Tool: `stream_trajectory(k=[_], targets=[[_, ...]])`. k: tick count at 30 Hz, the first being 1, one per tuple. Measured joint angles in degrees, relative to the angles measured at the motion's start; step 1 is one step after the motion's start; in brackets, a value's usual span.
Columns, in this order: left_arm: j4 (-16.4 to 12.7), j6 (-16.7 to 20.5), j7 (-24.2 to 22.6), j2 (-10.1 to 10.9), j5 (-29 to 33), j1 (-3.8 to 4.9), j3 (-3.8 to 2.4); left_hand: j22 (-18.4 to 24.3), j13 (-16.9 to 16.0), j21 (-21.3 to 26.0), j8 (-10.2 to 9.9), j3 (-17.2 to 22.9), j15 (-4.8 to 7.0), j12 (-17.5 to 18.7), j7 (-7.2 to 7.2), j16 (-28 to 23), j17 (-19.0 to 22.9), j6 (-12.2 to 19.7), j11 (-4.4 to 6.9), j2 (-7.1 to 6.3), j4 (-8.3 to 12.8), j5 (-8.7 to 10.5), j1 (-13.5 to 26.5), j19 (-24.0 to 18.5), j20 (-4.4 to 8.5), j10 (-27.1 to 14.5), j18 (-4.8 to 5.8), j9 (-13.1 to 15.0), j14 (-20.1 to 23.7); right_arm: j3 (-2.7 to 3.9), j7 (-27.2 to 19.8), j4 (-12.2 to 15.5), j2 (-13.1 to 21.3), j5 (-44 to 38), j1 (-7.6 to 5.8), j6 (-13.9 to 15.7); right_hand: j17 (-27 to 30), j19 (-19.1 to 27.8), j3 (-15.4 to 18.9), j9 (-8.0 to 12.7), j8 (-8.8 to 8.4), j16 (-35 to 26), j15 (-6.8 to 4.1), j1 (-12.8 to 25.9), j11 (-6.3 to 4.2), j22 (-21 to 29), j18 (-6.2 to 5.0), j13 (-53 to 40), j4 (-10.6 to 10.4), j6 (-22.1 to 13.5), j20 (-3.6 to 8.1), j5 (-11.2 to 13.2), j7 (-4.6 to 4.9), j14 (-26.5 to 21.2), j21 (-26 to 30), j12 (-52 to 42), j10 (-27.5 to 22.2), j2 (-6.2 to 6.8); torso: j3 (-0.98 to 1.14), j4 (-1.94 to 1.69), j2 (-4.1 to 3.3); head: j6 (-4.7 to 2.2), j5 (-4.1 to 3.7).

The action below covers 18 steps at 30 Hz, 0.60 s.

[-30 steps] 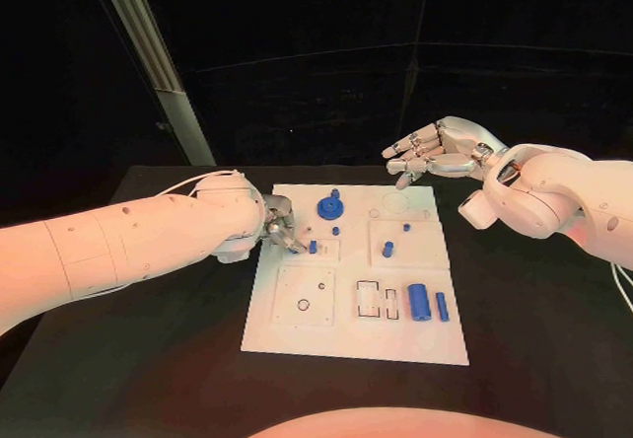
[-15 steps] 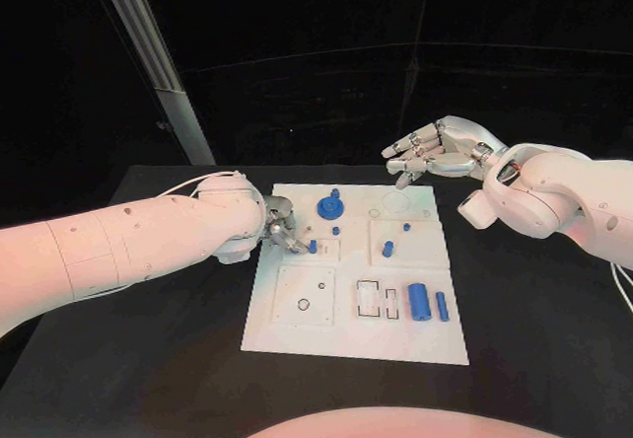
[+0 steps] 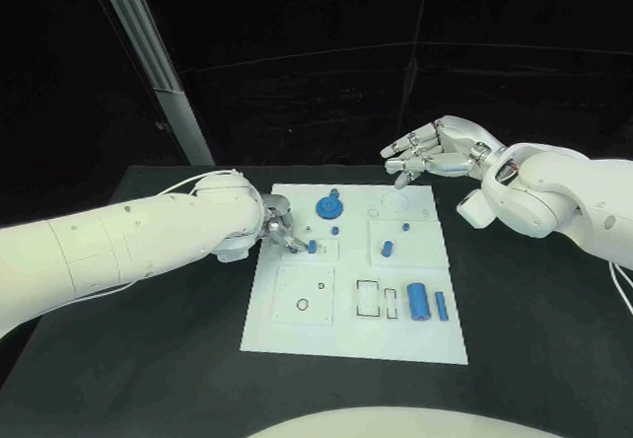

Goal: Assemble the parts on the task board

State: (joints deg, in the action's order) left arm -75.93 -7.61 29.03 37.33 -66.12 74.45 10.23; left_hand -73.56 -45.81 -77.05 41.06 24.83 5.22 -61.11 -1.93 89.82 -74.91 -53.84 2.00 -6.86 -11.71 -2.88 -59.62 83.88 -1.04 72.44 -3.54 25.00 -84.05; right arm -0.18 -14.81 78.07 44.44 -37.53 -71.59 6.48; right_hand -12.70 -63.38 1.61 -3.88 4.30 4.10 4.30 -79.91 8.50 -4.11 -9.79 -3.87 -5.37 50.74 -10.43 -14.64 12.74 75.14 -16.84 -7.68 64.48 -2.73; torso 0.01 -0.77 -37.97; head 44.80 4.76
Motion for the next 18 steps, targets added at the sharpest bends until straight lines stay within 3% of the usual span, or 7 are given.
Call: stream_trajectory(k=[6,15,18], targets=[[0.05,-0.06,-0.01,0.12,1.08,0.1,-0.07,0.58,3.05,0.66,-1.1,0.95,0.0,2.33,-0.51,0.0,0.0,1.77,-0.38,0.39,0.94,0.0,-1.31,0.0,0.0,-2.54,0.0,-0.01,0.0,0.0,0.0,-0.03,0.0,0.0,0.0,-0.04,0.0,0.0,0.0,0.0,0.0,0.0,0.0,0.0,0.0,0.0,0.0,0.0,0.0,0.0,0.0,0.0,0.0,0.0,0.0,0.0,0.0,0.0,-0.01,-0.01,0.01,0.06,-0.04],[0.01,-0.14,-0.18,0.26,3.3,0.22,-0.15,0.71,4.25,0.91,-1.51,7.16,0.0,3.2,-1.64,0.0,0.0,2.91,-0.76,1.94,4.43,0.13,-5.19,0.0,0.0,-3.54,0.0,-0.03,0.0,0.0,0.03,-0.1,0.0,0.0,0.0,-0.16,-0.01,0.0,0.0,0.0,0.0,0.0,0.0,0.0,0.0,0.0,0.0,0.0,0.0,0.0,0.0,0.0,0.0,0.0,0.0,0.0,0.0,0.0,-0.01,-0.02,0.01,0.12,-0.05],[0.01,-0.1,-0.25,0.35,3.94,0.23,-0.16,0.74,4.42,0.91,-1.52,7.5,0.0,3.32,-1.73,0.0,0.0,3.01,-0.71,2.2,4.1,-0.05,-5.63,0.0,0.0,-3.71,0.0,-0.04,0.0,0.0,0.04,-0.12,0.0,0.0,0.0,-0.21,-0.01,0.0,0.0,0.0,0.0,0.0,0.0,0.0,0.0,-0.01,0.0,0.0,0.0,0.0,0.0,0.0,0.0,0.0,0.0,0.0,0.0,0.0,-0.01,-0.02,0.01,0.12,-0.05]])
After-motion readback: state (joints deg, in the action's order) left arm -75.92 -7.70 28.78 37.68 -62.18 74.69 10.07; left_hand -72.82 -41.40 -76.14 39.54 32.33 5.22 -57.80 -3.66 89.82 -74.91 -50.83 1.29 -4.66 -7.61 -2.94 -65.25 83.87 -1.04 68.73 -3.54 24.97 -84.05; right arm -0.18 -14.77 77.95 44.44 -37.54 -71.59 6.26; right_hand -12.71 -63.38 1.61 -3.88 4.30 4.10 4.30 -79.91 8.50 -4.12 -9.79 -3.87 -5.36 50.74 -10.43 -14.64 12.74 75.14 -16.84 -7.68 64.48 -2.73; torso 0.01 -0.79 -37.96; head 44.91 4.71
